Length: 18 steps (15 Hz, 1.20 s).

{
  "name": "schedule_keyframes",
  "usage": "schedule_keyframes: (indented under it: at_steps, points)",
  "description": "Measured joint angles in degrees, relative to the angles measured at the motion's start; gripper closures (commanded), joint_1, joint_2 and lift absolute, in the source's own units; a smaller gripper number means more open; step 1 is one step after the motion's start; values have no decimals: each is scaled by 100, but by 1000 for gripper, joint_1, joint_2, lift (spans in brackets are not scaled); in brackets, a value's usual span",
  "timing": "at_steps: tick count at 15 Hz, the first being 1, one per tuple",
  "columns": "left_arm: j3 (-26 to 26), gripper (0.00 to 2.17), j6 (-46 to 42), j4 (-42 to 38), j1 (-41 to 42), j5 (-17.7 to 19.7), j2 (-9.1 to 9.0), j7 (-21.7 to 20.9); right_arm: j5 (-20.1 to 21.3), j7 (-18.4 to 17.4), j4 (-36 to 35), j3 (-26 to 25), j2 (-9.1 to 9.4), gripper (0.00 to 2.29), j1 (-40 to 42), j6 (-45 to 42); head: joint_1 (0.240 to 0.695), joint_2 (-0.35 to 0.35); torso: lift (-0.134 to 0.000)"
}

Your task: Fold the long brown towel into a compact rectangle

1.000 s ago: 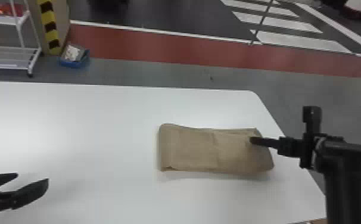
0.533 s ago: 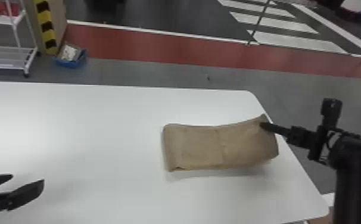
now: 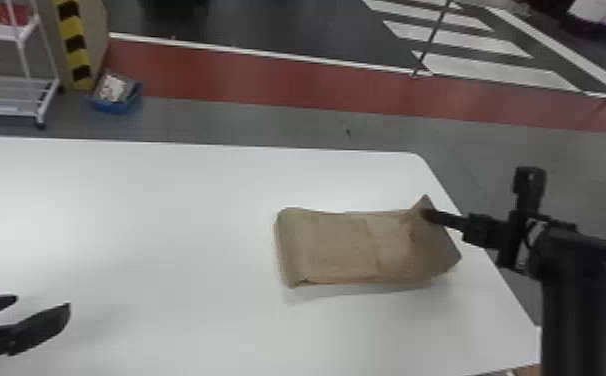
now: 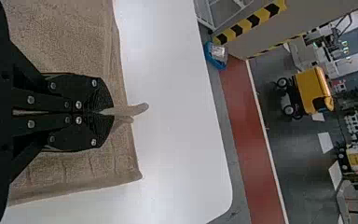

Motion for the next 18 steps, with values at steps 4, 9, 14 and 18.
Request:
schedule_keyframes:
  at_steps: [4,9,14,18]
  points:
    - [50,36,1,12,5,-1,10,-21,-871,8,-221,-635,94,1318,-255,18,695,-279,-120]
    - [37,36,-12,40,21,7,-13,-40,-231,-22,403,-516,-51,9,-148,-207,695,-310,-120]
    - [60,36,-5,25,59,7,-8,-49,-241,11,445,-613,-195,66,-74,149,695,-330,-120]
    - [33,36,-12,12,64,7,-8,-50,-162,23,445,-619,-430,70,0,325,695,-350,-120]
